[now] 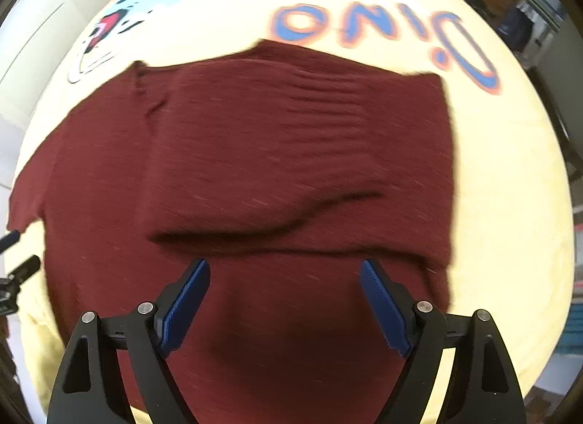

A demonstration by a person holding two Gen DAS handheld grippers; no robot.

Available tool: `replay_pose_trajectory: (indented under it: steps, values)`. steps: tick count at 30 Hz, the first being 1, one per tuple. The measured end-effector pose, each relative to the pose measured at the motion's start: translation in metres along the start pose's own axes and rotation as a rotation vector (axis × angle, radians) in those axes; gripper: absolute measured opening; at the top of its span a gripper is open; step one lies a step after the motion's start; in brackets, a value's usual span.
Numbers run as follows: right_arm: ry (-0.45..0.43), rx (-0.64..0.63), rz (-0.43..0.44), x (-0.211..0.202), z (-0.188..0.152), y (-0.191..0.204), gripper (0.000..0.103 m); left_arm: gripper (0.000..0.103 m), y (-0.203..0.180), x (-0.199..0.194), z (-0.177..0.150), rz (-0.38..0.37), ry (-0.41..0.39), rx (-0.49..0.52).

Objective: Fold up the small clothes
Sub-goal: 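Fold the held sleeve across the sweater body and open the right gripper, then grasp the other sleeve with the left gripper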

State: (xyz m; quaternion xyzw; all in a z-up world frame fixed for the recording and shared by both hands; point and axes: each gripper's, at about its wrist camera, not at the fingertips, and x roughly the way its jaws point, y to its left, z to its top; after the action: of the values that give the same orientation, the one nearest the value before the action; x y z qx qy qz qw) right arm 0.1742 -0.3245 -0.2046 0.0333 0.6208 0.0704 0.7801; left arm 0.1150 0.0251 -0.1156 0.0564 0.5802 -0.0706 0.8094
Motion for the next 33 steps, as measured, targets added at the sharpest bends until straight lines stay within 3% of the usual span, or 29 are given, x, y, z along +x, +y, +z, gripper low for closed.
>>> replay_pose_trajectory:
  steps: [6, 15, 23, 28, 30, 33]
  values:
    - [0.017, 0.101, 0.007, 0.005, -0.024, -0.050, 0.095, 0.102, -0.064, -0.004, 0.030, -0.037, -0.061, 0.174]
    - [0.038, 0.176, 0.022, 0.015, -0.041, -0.092, 0.095, 0.102, -0.180, -0.003, 0.062, -0.047, -0.125, 0.479]
    - [0.034, 0.205, 0.034, 0.016, -0.047, -0.123, 0.095, 0.102, -0.232, 0.047, 0.075, 0.013, -0.061, 0.661]
    - [0.045, 0.223, 0.038, 0.021, -0.055, -0.142, 0.095, 0.101, -0.254, 0.080, 0.083, 0.036, -0.003, 0.717]
    - [0.050, 0.226, 0.039, 0.024, -0.058, -0.147, 0.095, 0.093, -0.259, 0.089, 0.088, 0.049, 0.006, 0.726]
    - [0.053, 0.232, 0.043, 0.031, -0.055, -0.146, 0.095, 0.058, -0.261, 0.103, 0.099, 0.045, 0.059, 0.708]
